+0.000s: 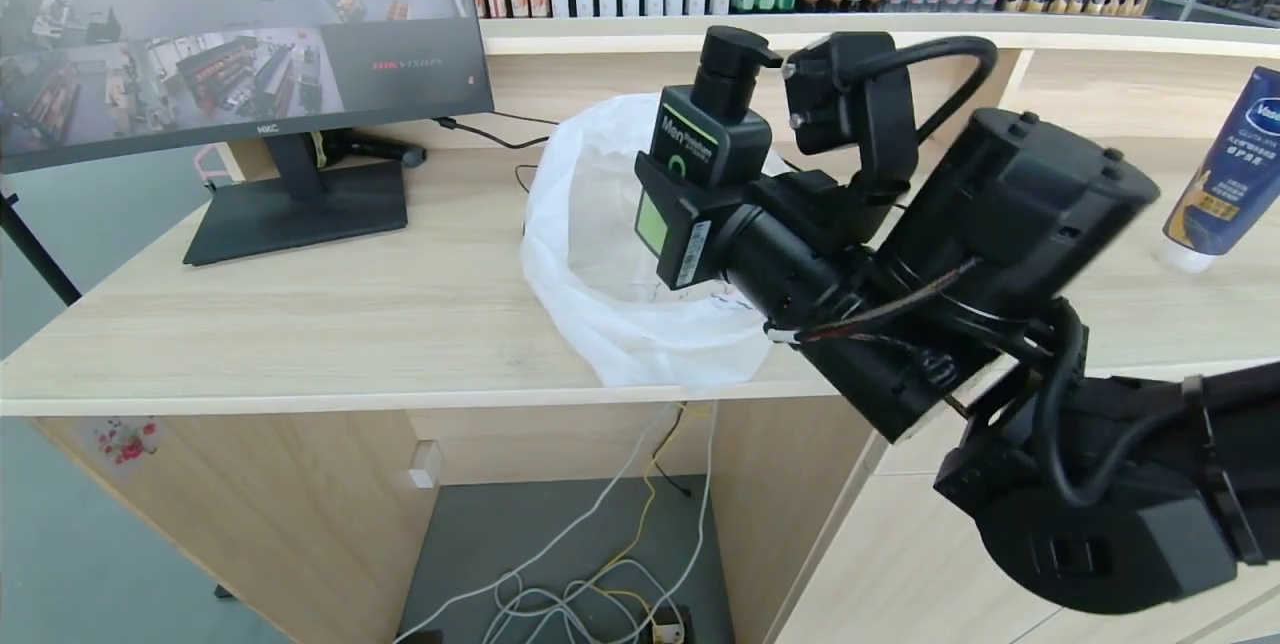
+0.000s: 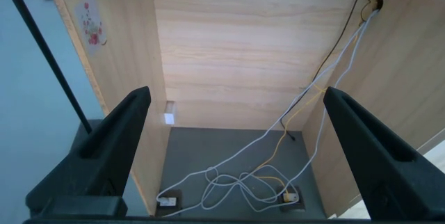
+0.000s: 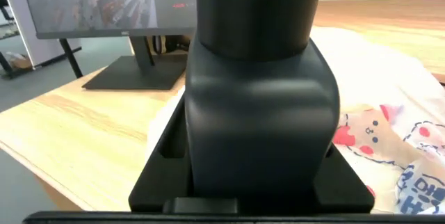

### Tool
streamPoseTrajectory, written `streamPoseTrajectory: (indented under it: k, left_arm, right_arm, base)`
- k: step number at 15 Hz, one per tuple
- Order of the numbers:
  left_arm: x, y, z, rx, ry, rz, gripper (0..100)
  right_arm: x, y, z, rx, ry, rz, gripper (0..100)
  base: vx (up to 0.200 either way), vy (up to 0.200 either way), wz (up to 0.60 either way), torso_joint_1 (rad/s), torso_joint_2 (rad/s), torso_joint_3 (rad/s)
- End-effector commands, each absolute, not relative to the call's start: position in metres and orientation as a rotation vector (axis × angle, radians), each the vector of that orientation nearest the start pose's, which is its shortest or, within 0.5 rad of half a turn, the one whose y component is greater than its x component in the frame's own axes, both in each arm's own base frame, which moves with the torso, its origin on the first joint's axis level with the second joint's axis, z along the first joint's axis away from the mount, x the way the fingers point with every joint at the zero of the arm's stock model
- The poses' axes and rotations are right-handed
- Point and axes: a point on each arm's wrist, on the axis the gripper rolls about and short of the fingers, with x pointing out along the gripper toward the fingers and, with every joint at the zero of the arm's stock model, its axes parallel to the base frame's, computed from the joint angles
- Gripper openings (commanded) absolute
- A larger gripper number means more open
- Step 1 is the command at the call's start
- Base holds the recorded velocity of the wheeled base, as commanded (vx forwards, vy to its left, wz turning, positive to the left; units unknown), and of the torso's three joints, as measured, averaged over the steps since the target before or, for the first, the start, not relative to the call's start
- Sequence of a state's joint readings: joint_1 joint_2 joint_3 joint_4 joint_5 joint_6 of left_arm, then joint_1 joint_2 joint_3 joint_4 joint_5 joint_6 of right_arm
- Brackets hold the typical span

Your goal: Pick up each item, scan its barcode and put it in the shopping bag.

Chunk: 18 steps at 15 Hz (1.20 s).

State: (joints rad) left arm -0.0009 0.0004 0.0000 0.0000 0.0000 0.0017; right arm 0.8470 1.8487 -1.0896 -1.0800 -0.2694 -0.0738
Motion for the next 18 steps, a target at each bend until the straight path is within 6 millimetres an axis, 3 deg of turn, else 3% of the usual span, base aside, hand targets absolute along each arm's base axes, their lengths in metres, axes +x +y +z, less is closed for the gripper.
streamPoseTrajectory:
  k: [1,6,9,11,14,18]
  left_arm:
    - [-0.023,0.0,0.075,0.002,0.0,0.0,100]
    - [-0.023,0.0,0.075,0.002,0.0,-0.002,100]
    - [-0.023,0.0,0.075,0.002,0.0,-0.002,100]
    - [-0.023,0.0,0.075,0.002,0.0,-0.002,100]
    - [-0.023,0.0,0.075,0.002,0.0,-0.002,100]
    - [-0.023,0.0,0.075,0.002,0.0,-0.002,100]
  right_arm:
    - [0.247,0.271,0.281,0.098,-0.291,0.564,0]
    - [0.289,0.302,0.284,0.111,-0.233,0.571,0]
    - [0.301,0.314,0.276,0.109,-0.179,0.584,0]
    - [0.308,0.315,0.272,0.102,-0.172,0.586,0]
    - [0.337,0.307,0.263,0.097,-0.184,0.529,0]
    - [0.355,0.299,0.254,0.068,-0.178,0.481,0]
  base:
    - [0.0,0.0,0.0,0.0,0.0,0.0]
    - [0.0,0.0,0.0,0.0,0.0,0.0]
    - [0.0,0.0,0.0,0.0,0.0,0.0]
    - [0.0,0.0,0.0,0.0,0.0,0.0]
    - [0.0,0.0,0.0,0.0,0.0,0.0]
    - [0.0,0.0,0.0,0.0,0.0,0.0]
